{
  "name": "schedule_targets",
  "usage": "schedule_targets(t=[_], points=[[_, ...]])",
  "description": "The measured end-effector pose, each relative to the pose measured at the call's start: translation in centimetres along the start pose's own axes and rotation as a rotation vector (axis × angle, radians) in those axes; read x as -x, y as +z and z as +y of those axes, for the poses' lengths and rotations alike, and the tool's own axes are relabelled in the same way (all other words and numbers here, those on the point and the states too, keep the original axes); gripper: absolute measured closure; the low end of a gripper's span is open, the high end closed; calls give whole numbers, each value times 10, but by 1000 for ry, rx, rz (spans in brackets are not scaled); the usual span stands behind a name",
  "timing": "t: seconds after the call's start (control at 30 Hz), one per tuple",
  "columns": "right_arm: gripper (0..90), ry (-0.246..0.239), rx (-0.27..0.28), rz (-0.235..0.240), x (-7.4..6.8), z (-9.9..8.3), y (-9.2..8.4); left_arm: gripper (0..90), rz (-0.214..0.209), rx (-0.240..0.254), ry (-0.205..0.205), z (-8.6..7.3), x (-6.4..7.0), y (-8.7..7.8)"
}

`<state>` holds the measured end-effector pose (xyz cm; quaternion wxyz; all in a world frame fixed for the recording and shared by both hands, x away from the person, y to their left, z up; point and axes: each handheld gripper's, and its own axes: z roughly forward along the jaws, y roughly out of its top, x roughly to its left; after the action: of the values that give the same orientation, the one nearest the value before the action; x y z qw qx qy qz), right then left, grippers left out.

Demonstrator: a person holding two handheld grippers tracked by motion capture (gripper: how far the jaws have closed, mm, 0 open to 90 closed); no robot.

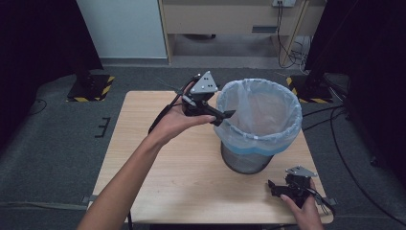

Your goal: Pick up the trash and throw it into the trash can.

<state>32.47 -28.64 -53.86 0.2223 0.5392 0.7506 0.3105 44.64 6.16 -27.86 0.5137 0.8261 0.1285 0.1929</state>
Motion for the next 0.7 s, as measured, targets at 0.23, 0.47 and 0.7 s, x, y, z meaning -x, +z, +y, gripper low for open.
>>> schedule_targets(t=[0.23, 0.47, 0.7], points=[[3, 0, 0, 0, 0, 0, 0, 31, 2, -2, -6, -6, -3, -6], [3, 0, 0, 0, 0, 0, 0, 29, 10, -4, -13, -12, -6, -12], [3, 0, 0, 0, 0, 0, 0, 28, 18, -20, -25, -25, -10, -18]])
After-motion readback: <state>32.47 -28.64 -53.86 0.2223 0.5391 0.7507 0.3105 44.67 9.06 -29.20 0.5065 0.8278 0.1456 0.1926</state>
